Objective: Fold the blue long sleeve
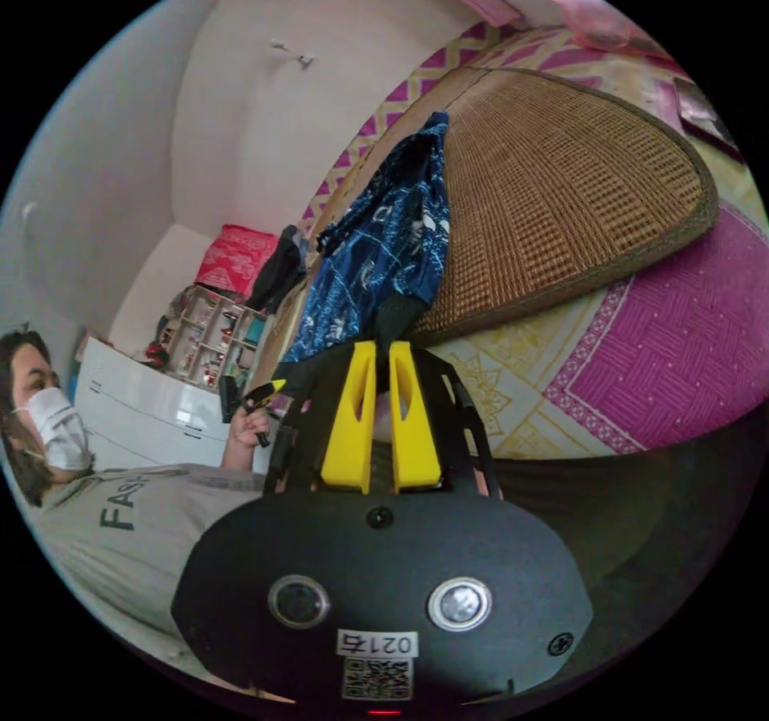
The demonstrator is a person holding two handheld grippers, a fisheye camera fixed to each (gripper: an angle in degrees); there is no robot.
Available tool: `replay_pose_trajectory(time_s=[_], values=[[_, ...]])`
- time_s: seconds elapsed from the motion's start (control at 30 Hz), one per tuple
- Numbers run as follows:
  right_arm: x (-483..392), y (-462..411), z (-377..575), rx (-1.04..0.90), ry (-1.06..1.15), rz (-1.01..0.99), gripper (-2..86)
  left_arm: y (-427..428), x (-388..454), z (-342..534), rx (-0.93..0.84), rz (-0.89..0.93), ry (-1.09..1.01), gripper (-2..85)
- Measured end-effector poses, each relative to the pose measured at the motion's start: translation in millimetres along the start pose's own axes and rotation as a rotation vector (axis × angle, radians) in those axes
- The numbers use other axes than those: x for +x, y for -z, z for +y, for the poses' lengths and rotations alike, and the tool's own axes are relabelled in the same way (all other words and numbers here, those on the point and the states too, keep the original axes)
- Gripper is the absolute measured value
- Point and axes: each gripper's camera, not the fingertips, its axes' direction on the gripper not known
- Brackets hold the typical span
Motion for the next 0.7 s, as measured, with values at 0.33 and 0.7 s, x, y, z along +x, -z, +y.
replay_pose_trajectory(time_s=[0.33,0.7], values=[[-37,48,-183,0.056,0.127,-0.346,-0.2,14,43,-171,0.14,0.017,-0.241,-1.0],[30,-76,-461,0.083,-0.057,-0.242,0.5,-133,-70,-429,0.165,-0.095,0.026,-0.8]])
